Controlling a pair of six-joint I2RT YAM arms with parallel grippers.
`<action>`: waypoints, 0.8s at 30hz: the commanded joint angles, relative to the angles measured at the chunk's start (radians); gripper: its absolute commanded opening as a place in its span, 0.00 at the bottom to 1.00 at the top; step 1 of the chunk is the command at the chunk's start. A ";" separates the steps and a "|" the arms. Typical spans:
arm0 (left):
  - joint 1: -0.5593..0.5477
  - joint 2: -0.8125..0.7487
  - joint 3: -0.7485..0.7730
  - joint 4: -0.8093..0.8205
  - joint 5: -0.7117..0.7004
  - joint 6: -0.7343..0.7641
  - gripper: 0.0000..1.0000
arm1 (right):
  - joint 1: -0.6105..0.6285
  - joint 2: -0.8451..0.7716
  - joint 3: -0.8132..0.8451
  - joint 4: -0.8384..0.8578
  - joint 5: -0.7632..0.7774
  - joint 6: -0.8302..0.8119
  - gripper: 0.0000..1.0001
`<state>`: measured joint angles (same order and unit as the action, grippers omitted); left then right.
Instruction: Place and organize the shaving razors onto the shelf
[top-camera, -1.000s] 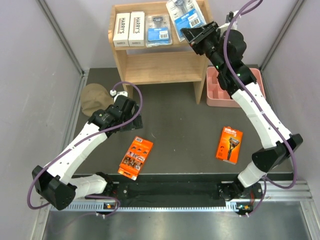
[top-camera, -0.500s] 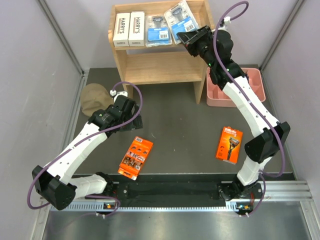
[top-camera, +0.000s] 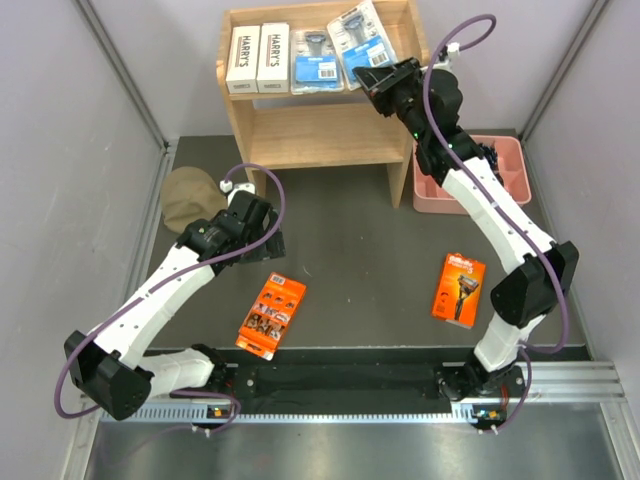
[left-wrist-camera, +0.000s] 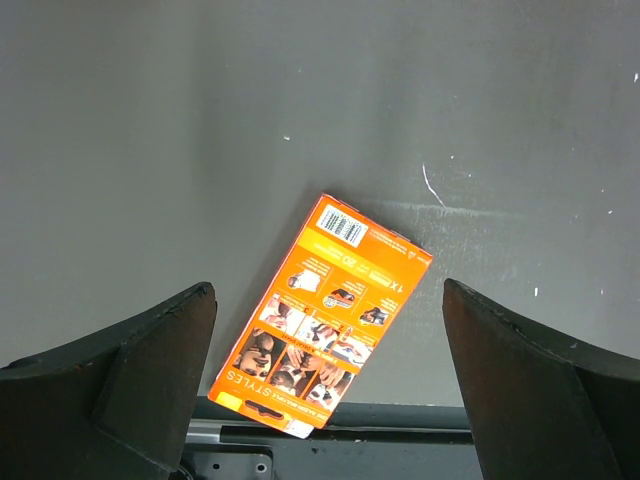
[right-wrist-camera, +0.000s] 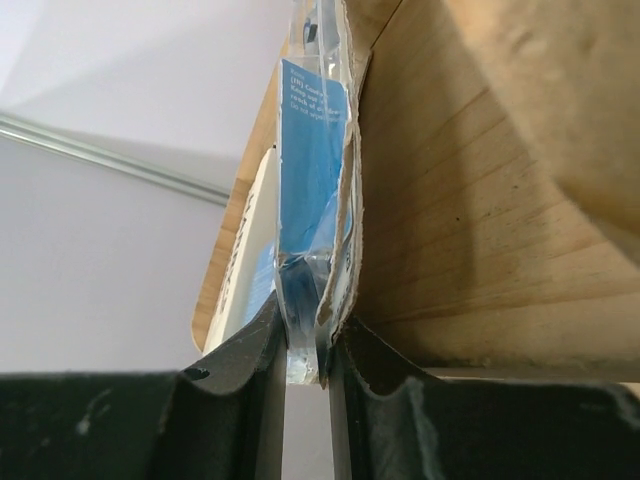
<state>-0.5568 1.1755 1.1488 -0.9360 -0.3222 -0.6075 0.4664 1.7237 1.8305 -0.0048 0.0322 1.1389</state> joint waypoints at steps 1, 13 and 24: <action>0.000 -0.028 -0.011 0.022 -0.014 -0.011 0.99 | -0.008 -0.061 -0.053 0.117 0.044 0.022 0.04; -0.002 -0.031 -0.018 0.017 -0.014 -0.014 0.99 | -0.008 -0.079 -0.108 0.146 0.074 0.055 0.07; -0.002 -0.039 -0.029 0.014 -0.014 -0.014 0.99 | -0.009 -0.055 -0.082 0.143 0.057 0.098 0.34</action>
<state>-0.5568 1.1713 1.1316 -0.9360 -0.3225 -0.6186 0.4664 1.6787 1.7195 0.1059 0.0887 1.2301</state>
